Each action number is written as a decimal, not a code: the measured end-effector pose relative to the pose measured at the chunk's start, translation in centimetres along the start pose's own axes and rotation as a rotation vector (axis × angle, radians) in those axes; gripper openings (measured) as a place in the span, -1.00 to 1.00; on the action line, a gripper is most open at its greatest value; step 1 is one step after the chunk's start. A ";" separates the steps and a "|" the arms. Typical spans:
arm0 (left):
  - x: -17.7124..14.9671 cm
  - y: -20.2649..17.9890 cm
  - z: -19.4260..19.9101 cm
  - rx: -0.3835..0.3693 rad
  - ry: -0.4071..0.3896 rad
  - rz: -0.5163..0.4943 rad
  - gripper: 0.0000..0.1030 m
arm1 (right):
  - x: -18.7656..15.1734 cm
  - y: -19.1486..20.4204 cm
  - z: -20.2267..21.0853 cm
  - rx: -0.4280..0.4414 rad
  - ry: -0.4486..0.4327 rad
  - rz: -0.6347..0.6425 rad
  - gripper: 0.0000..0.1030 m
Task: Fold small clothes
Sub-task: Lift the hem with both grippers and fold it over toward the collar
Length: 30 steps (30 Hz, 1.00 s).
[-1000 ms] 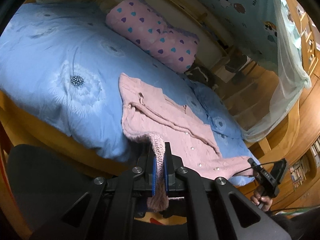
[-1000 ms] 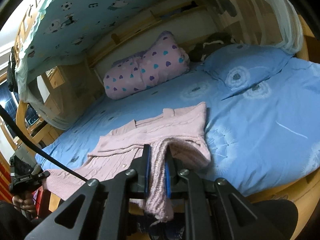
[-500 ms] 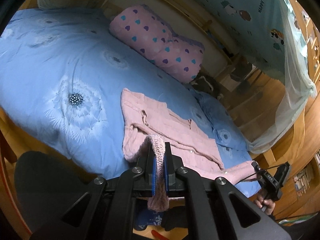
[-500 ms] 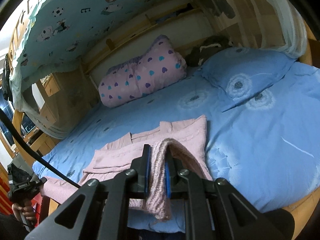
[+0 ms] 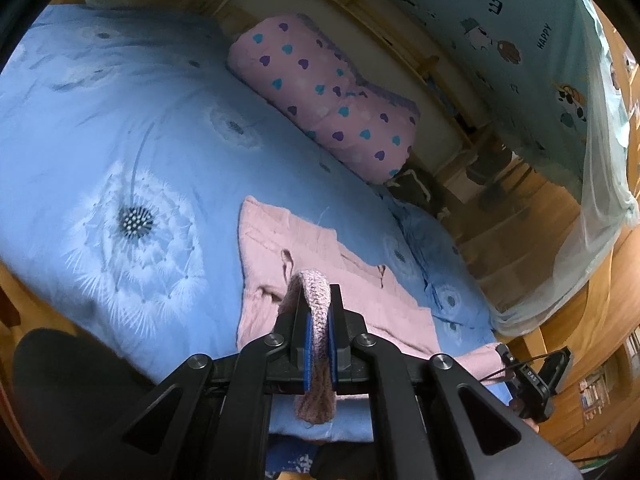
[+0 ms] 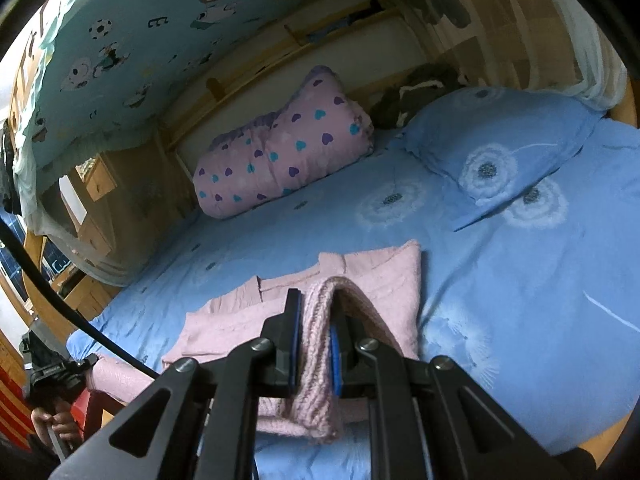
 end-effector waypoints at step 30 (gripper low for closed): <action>3.0 3.2 -6.6 0.045 0.081 0.083 -1.00 | 1.3 -2.3 -7.1 -0.027 0.087 -0.034 -0.76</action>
Point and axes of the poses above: each gripper's, at about its wrist camera, not at the fingertips, and z roughly against the way its jaws point, y to its left, x to its top, the point moved 2 cm from there along -z, roughly the way its jaws point, and after that the axes turned 3 degrees about y, right-handed, at the moved point
